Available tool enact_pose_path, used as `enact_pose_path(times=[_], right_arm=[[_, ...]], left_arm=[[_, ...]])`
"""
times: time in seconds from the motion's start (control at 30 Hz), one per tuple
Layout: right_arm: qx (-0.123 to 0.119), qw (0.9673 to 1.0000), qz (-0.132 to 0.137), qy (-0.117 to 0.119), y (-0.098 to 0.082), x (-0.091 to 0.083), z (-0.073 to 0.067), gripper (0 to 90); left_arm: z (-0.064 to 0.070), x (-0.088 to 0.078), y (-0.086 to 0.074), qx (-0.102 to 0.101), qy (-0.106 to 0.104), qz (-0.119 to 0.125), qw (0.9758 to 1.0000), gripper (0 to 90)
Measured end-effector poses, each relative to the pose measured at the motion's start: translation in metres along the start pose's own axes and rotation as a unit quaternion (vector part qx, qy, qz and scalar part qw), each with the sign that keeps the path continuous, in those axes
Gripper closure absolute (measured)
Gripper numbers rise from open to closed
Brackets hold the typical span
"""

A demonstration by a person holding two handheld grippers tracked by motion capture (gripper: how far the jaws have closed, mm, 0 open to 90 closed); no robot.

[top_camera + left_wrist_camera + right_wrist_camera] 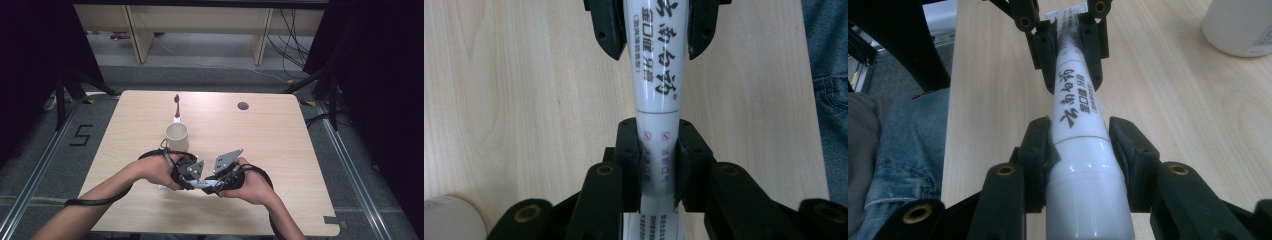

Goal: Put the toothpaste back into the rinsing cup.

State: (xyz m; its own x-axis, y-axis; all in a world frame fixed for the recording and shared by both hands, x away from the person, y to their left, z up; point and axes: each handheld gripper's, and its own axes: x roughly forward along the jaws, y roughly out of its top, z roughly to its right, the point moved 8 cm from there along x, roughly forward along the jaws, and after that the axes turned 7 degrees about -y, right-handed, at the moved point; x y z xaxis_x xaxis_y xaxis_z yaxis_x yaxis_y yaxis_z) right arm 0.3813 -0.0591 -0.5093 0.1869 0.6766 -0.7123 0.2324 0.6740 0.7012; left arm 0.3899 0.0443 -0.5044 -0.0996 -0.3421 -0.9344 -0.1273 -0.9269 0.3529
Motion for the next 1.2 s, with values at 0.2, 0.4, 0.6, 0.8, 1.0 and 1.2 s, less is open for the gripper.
enact_pose_path(times=[0.2, 0.4, 0.6, 0.8, 1.0, 1.2], right_arm=[[0.012, 0.9999, -0.003, -0.003, 0.0015, -0.0001, 0.0001, 62.1], [-0.006, 1.0, -0.005, -0.005, 0.0031, 0.0026, 0.0004, 61.5], [0.008, 0.9999, -0.013, -0.004, 0.0028, 0.0036, -0.0023, 63.0], [0.001, 0.9998, -0.019, -0.008, 0.0017, 0.0044, -0.0026, 63.5], [-0.024, 0.9995, -0.021, -0.006, 0.0026, 0.0054, -0.0025, 67.0], [-0.037, 0.9991, -0.021, -0.007, 0.003, 0.0043, -0.0047, 70.2]], left_arm=[[-0.0014, -0.0008, -0.0004, 0.0, 0.004, -0.004, 1.0, 75.0], [0.0007, 0.0021, 0.0018, -0.001, -0.001, -0.002, 1.0, 75.0], [0.0012, 0.0032, 0.0044, 0.005, -0.005, -0.004, 1.0, 75.0], [0.0006, 0.0033, 0.0049, 0.007, -0.002, -0.008, 0.9999, 75.1], [0.0019, 0.0033, 0.0065, 0.0, -0.004, -0.004, 1.0, 74.8], [0.0035, 0.0033, 0.0083, 0.003, -0.007, 0.0, 1.0, 73.8]])
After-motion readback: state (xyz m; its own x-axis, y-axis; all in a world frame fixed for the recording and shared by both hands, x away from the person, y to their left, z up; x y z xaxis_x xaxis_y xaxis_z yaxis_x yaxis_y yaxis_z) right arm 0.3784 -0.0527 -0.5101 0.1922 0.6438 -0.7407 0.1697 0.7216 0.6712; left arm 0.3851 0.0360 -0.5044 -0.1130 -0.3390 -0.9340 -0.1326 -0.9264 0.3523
